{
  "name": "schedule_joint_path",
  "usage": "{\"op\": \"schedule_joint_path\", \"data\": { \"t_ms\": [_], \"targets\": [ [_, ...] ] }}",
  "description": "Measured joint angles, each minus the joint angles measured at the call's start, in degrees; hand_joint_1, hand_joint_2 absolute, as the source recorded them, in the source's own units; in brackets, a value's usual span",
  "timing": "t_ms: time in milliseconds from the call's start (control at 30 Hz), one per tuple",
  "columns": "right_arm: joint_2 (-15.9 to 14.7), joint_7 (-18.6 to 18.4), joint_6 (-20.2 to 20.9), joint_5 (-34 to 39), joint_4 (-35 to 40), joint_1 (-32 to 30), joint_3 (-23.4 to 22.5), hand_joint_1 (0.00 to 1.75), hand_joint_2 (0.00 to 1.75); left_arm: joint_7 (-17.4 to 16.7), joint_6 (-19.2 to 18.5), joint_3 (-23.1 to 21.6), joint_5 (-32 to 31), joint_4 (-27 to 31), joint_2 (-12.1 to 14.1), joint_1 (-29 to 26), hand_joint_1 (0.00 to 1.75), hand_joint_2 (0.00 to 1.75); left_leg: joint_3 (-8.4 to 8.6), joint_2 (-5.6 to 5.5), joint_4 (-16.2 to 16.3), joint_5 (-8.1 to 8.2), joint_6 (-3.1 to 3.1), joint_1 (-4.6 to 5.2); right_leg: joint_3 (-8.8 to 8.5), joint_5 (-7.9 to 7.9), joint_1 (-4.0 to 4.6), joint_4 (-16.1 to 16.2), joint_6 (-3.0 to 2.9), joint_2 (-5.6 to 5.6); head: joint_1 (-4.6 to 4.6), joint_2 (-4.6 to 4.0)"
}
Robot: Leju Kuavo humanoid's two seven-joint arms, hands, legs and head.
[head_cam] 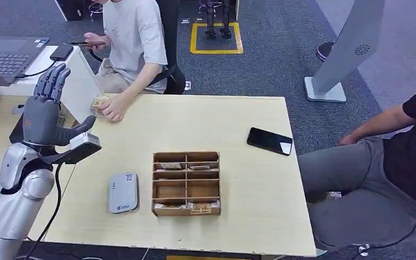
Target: Pass the card to the sensor for recognition and then transmit it.
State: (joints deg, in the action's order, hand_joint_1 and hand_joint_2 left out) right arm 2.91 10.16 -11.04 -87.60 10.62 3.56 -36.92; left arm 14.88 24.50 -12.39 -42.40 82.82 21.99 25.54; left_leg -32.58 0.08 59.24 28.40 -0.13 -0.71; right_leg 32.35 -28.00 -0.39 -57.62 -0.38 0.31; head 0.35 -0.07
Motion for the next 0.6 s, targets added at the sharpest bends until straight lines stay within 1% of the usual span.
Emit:
{"op": "schedule_joint_path", "data": {
  "t_ms": [300,333,367,400,433,467,500,533,600],
  "targets": [
    [0.0,0.0,0.0,0.0,0.0,0.0,0.0,0.00,1.75,0.0,0.0,0.0,0.1,0.0,0.0,0.0,0.00,1.75,0.00,0.00,0.0,0.00,0.00,0.00,0.00,0.00,0.00,0.0,0.00,0.00,0.00,0.00],
    [0.0,-0.3,0.0,0.6,0.0,0.0,0.0,0.00,1.75,1.9,-2.2,-0.1,2.2,0.2,0.0,-0.3,0.00,1.75,-0.04,0.00,0.0,0.01,0.00,0.00,-0.04,0.00,0.00,0.0,0.00,0.00,0.02,0.00],
    [0.0,-0.5,-0.1,1.6,0.1,-0.2,0.0,0.00,1.75,5.2,-6.4,-1.1,6.0,2.0,0.0,-3.4,0.00,1.75,0.06,0.19,0.0,0.08,-0.02,0.06,-0.05,-0.01,-0.06,0.0,0.01,0.20,0.20,0.00],
    [0.0,-0.3,-0.6,2.5,0.2,-0.8,-0.2,0.00,1.75,9.2,-13.1,-2.4,9.1,7.1,0.5,-7.9,0.00,1.75,0.27,0.40,-0.1,0.33,0.02,0.18,-0.12,-0.05,-0.26,0.0,0.04,0.47,0.03,0.00],
    [0.0,0.0,-1.2,3.1,0.3,-1.6,-0.5,0.00,1.75,11.3,-19.3,-4.8,9.2,11.2,1.2,-12.1,0.00,1.75,0.52,0.46,-0.2,0.41,0.10,0.28,-0.30,-0.26,-0.32,0.0,0.24,0.56,-0.42,0.00],
    [0.0,0.2,-1.5,3.3,0.3,-2.4,-0.7,0.00,1.75,11.6,-25.0,-8.6,9.2,14.0,1.6,-15.7,0.00,1.75,0.56,0.33,-0.2,0.42,0.12,0.34,-0.39,-0.40,-0.38,0.0,0.38,0.48,-0.55,0.00],
    [0.0,0.4,-1.6,3.5,0.3,-3.0,-0.7,0.00,1.75,11.1,-28.4,-12.2,9.8,16.1,1.7,-19.6,0.00,1.75,0.43,0.30,-0.1,0.43,0.12,0.26,-0.32,-0.41,-0.35,0.0,0.36,0.45,-0.42,0.00],
    [0.0,0.6,-1.7,3.6,0.3,-3.4,-0.8,0.00,1.75,10.8,-27.9,-14.7,10.6,18.0,2.3,-22.5,0.00,1.75,0.22,0.34,-0.1,0.48,0.09,0.12,-0.14,-0.38,-0.25,0.1,0.33,0.49,-0.24,0.00],
    [0.0,0.8,-2.0,3.6,0.3,-4.0,-0.9,0.00,1.75,10.4,-24.1,-17.2,13.0,21.0,3.8,-24.1,0.00,1.75,0.07,0.20,-0.1,0.50,0.13,0.16,-0.05,-0.39,-0.23,0.1,0.35,0.31,-0.20,0.00]
  ]
}}
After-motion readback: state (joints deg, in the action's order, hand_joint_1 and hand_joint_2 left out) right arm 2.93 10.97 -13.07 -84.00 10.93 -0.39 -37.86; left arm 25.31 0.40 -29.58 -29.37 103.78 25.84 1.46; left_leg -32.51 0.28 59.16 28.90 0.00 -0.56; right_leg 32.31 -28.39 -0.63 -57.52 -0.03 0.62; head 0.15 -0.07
